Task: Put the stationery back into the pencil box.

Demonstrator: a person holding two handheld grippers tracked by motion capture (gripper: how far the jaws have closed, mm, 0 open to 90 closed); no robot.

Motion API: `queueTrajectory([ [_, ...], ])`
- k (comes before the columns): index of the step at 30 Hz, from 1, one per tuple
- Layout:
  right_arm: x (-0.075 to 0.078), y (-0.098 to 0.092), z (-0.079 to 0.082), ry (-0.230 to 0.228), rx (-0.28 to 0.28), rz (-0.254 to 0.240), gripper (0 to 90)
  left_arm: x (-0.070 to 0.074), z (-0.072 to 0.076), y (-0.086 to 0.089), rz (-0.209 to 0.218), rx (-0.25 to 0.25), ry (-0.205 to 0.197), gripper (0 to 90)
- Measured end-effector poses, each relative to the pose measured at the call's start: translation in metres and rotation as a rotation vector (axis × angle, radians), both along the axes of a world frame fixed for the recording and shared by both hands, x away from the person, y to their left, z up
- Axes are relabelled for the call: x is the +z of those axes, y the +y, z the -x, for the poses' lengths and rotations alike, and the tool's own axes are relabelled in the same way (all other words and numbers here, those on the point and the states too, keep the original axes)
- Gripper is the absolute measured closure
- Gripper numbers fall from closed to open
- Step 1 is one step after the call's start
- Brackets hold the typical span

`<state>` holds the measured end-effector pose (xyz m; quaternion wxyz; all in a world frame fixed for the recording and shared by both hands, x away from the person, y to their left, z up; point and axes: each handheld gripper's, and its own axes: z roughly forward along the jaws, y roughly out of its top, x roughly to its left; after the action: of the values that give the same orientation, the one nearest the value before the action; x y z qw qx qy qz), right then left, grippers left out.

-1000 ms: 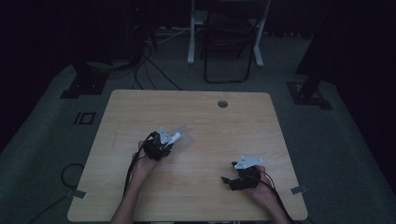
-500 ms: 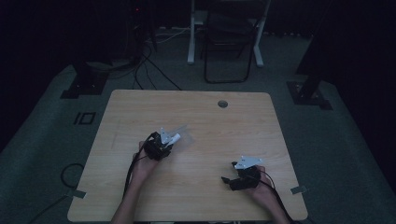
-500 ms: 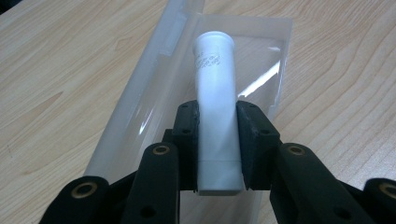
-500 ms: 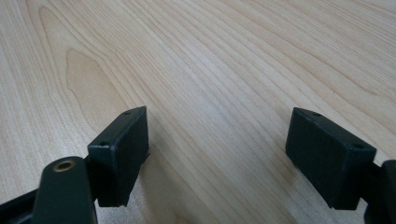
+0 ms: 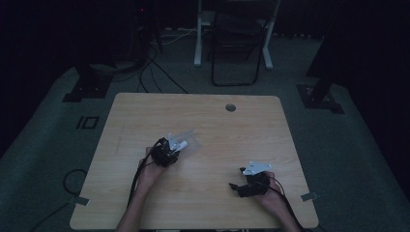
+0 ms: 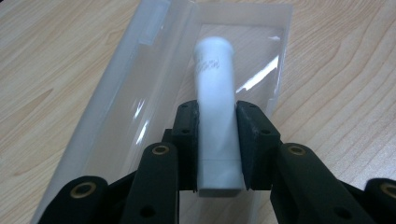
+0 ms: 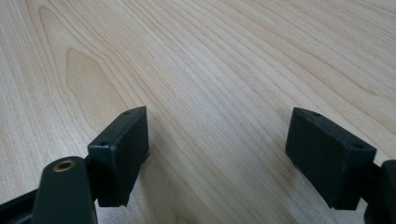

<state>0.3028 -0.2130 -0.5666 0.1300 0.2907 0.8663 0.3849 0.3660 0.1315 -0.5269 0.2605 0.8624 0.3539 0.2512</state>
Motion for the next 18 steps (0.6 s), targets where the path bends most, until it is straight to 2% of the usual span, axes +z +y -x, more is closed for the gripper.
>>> queueTrajectory([
  [9, 0.0, 0.0, 0.0, 0.0, 0.0, 0.0, 21.3, 0.001, 0.003, 0.003, -0.01, 0.007, -0.011, 67.2],
  [18, 0.0, 0.0, 0.0, -0.001, 0.0, 0.0, 21.3, 0.006, 0.016, 0.005, 0.013, 0.011, -0.039, 64.7],
])
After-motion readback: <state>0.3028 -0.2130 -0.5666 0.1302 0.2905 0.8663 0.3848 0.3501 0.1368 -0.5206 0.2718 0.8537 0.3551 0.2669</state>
